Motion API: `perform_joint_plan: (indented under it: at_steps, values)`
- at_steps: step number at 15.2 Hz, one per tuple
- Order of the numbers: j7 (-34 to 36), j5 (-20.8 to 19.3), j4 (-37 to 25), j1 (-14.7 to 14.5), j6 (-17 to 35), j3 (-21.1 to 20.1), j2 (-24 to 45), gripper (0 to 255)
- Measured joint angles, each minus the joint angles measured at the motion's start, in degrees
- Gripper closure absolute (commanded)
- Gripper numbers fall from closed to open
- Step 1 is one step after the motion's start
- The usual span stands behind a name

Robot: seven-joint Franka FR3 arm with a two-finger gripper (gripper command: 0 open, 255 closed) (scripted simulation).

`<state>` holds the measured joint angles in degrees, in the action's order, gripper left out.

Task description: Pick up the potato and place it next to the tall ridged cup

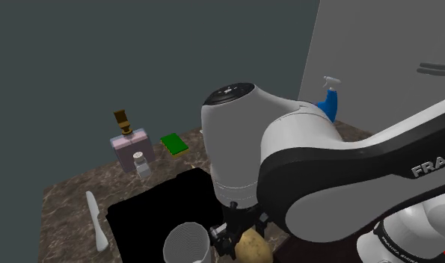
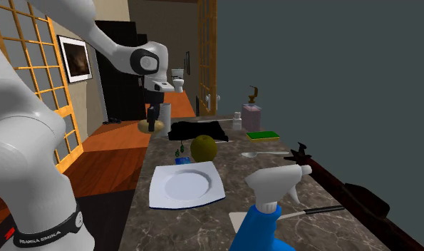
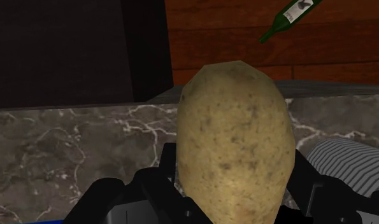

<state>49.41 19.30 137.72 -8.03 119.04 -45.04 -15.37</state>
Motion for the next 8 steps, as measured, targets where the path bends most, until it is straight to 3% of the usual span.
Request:
perform_joint_plan:
  at_steps: [8]
  values:
    - [1.3, -1.8, 2.8, 0.8, 6.7, -2.0, 4.5, 255]
